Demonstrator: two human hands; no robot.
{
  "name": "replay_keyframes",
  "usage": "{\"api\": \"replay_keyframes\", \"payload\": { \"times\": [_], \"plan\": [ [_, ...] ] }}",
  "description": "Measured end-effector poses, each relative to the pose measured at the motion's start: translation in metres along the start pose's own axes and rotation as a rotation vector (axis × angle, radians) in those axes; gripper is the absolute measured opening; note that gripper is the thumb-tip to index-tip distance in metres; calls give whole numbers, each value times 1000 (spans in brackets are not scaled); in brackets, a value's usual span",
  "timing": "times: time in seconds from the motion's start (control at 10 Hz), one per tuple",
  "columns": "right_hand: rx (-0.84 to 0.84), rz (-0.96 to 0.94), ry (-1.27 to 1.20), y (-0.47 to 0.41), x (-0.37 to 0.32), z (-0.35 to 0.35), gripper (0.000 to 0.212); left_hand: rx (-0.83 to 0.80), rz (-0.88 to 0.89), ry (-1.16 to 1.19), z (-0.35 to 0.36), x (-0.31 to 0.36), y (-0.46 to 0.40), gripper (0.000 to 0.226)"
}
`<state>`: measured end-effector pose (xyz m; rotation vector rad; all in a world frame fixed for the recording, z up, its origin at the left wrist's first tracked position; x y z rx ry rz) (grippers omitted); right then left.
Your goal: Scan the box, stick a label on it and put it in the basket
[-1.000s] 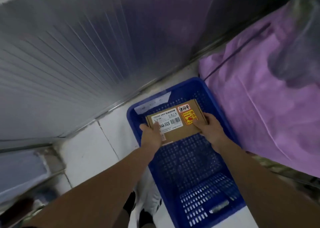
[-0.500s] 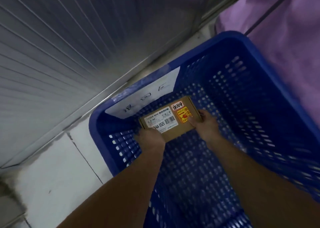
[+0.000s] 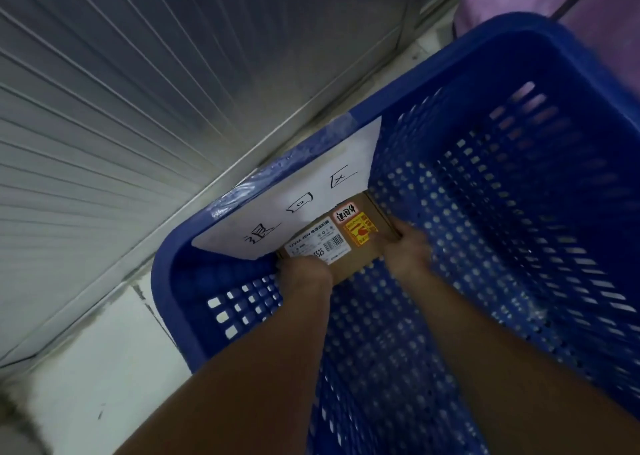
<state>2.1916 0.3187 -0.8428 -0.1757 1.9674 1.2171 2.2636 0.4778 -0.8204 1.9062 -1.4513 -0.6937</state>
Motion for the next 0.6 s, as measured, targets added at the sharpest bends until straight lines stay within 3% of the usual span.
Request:
{"api": "replay_keyframes", "payload": {
  "times": [0.1, 0.2, 0.3, 0.4, 0.5, 0.6],
  "plan": [
    [13, -39, 70, -2, 3, 5, 46, -26, 6, -92, 8, -5, -3, 41],
    [31, -53, 155, -2, 8, 7, 50, -57, -98, -114, 9, 2, -1, 53],
    [31, -49, 236, -2, 6, 8, 49, -118, -203, 111, 11, 5, -1, 52],
    [-21, -35, 287, 9, -1, 5, 60, -217, -118, 180, 5, 11, 10, 46],
    [-15, -40, 330, 38, -14, -12, 70, -155, 39, -109, -31, 15, 36, 40],
    [-21, -55, 377, 65, -34, -29, 69, -120, 208, -171, -58, 12, 66, 34]
  ]
}}
Point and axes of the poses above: each hand's wrist, its own y-axis away from the middle knuckle, its own z-axis out of the palm, x = y × z, the point moved 2 cm from there along -y, towards the middle knuckle, and after that the axes turned 11 degrees about -y, right-handed, at the moved point
